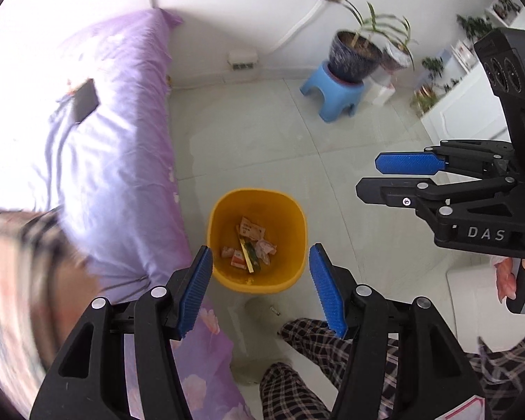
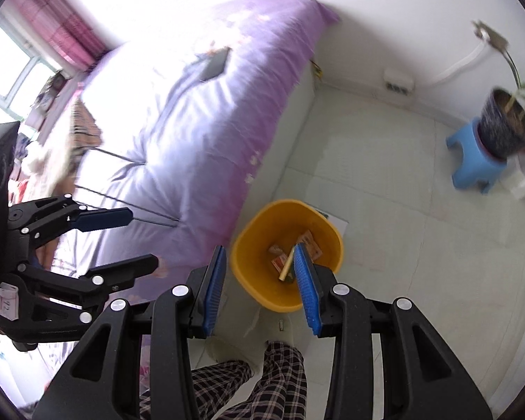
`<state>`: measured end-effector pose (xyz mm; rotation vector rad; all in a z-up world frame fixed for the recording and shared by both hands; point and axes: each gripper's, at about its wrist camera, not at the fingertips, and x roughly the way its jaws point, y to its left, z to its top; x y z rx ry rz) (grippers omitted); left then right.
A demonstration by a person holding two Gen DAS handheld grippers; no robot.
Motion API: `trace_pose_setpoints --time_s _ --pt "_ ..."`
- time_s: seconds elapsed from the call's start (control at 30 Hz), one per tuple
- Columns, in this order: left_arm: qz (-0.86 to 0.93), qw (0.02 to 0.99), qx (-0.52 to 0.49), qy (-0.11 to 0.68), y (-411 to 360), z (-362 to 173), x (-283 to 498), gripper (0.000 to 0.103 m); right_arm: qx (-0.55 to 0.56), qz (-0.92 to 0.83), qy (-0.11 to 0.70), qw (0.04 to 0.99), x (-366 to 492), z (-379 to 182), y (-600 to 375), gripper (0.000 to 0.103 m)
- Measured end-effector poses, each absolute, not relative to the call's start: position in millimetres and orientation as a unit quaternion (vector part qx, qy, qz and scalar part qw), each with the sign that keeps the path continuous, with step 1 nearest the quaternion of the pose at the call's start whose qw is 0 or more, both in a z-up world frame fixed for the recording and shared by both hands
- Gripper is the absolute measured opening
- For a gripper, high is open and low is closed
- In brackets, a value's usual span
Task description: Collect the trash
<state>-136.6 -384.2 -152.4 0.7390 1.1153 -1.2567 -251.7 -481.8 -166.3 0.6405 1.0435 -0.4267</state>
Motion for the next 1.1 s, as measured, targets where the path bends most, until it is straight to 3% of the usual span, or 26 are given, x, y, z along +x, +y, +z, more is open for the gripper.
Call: trace_pose_setpoints --time_s 0.17,0.73,1.0,1.1 --pt "-0.515 0.650 0.276 0.485 -349 -124 -126 0.065 0.257 -0.159 0.480 0.823 -233 -134 -454 0.042" --pt "-0.301 0.796 0.108 0.514 -150 -73 -74 0.066 0.141 0.017 0.465 0.874 -135 -69 -333 0.045" --pt "-0.206 0.827 0.047 0.521 -58 -76 -46 0.070 0.100 0.048 0.426 0.898 -92 -47 -276 0.060" --pt "-0.177 0.834 0.029 0.522 -27 -80 -28 0.070 0.093 0.040 0.410 0.907 -74 -44 -264 0.072"
